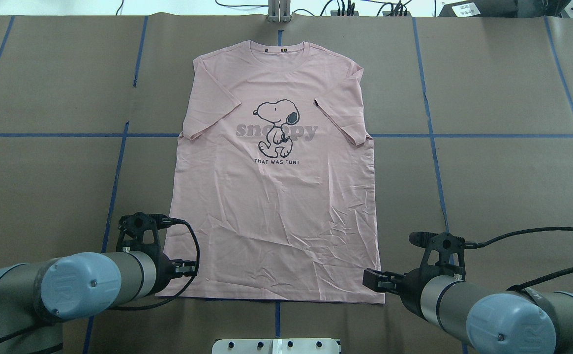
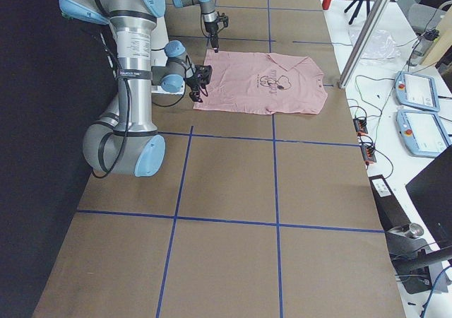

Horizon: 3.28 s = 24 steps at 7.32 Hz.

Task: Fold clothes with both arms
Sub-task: 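Lower both grippers to the hem corners nearest the robot, then grasp the hem corners with the left and right grippers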

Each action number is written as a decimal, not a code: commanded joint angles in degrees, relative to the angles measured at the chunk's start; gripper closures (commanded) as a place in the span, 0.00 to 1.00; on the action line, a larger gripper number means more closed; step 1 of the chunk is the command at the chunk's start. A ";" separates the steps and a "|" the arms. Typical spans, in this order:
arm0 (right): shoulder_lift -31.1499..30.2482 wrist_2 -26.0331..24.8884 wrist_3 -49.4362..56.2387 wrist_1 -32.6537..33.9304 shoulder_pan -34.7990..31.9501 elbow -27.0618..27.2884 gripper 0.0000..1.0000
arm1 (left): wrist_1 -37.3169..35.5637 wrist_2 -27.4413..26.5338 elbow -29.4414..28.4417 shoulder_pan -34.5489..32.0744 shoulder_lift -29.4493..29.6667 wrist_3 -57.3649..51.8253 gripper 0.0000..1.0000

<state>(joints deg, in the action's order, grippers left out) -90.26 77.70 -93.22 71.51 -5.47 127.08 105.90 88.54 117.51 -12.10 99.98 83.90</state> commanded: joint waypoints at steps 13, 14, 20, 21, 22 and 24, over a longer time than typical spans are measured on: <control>-0.09 -4.93 -1.53 0.03 4.41 -0.35 0.14 | 1.51 -0.91 -0.18 4.28 -5.76 2.06 0.88; -0.09 -4.93 -1.53 0.03 4.41 -0.35 0.14 | 1.51 -0.82 -0.01 4.28 -5.76 2.06 1.00; 2.63 -8.35 -13.20 4.58 8.63 -6.67 0.52 | 1.33 -1.00 1.40 4.19 -5.41 2.06 1.00; 2.54 -8.35 -13.39 4.86 8.81 -6.67 0.52 | 1.33 -1.00 1.40 4.19 -5.23 2.06 1.00; 2.63 -8.35 -13.39 5.13 8.81 -6.67 0.52 | 1.33 -0.91 1.40 4.28 -5.23 2.06 1.00; 2.37 -8.35 -13.39 5.30 8.81 -6.76 0.54 | 1.33 -0.91 1.23 4.28 -5.32 2.06 1.00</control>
<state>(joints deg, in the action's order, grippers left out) -87.75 69.39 -106.55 76.64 3.30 120.37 107.23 87.62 118.83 -7.88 94.72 85.96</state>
